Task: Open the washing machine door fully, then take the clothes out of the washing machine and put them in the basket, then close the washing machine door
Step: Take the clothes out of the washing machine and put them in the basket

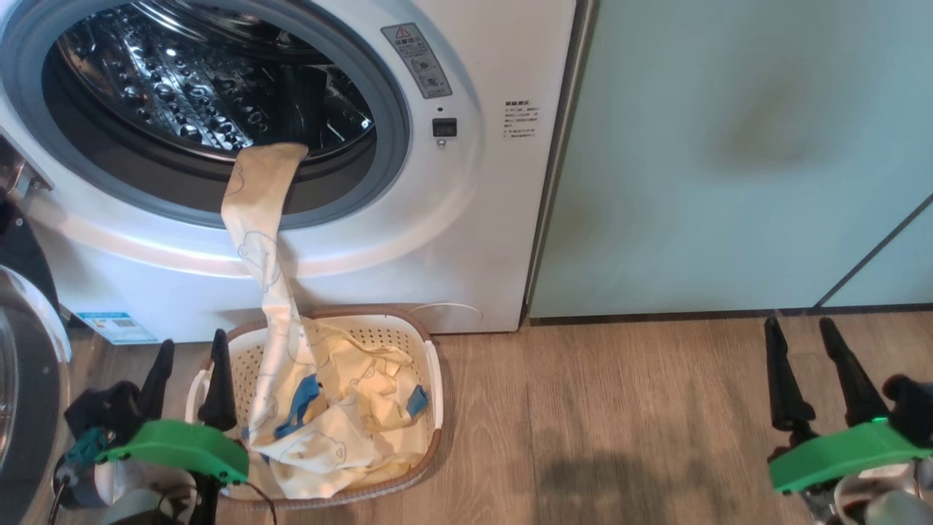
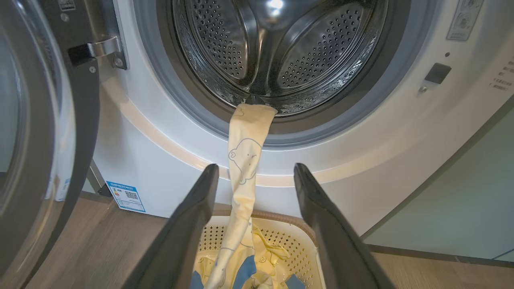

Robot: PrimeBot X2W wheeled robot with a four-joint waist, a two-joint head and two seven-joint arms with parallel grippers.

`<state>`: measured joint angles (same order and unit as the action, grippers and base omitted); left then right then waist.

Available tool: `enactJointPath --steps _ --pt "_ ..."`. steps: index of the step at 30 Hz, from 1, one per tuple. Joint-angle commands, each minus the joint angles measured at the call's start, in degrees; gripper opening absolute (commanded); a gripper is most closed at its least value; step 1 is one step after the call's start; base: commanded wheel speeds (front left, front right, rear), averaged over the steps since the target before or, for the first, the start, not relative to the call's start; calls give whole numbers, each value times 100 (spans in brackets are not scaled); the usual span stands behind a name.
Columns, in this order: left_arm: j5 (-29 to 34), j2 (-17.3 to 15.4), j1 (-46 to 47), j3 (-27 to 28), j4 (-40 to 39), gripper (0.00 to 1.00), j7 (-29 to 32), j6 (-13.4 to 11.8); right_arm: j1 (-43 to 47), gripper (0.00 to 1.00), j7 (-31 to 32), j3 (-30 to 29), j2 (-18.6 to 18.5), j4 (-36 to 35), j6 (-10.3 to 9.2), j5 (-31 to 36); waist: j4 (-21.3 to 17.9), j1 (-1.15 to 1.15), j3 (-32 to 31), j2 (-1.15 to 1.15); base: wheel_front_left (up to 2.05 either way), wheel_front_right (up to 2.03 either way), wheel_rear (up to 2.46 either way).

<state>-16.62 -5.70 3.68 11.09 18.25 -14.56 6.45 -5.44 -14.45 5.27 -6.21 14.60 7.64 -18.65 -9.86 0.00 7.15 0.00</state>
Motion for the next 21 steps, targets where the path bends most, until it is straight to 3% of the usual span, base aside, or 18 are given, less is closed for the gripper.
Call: enactJointPath --steps 1,13,21 --pt "65 -54 86 266 -227 100 -43 25 -22 100 -55 80 -42 -140 -15 26 10 0 -24 0 0 0 0" --pt "159 8 118 368 -244 100 -43 87 -2 100 -55 98 -43 -145 -15 3 30 0 -49 0 0 0 0" --pt "174 -162 418 225 132 100 -43 98 -41 100 -55 126 -27 -153 -15 -3 14 0 65 0 0 0 0"
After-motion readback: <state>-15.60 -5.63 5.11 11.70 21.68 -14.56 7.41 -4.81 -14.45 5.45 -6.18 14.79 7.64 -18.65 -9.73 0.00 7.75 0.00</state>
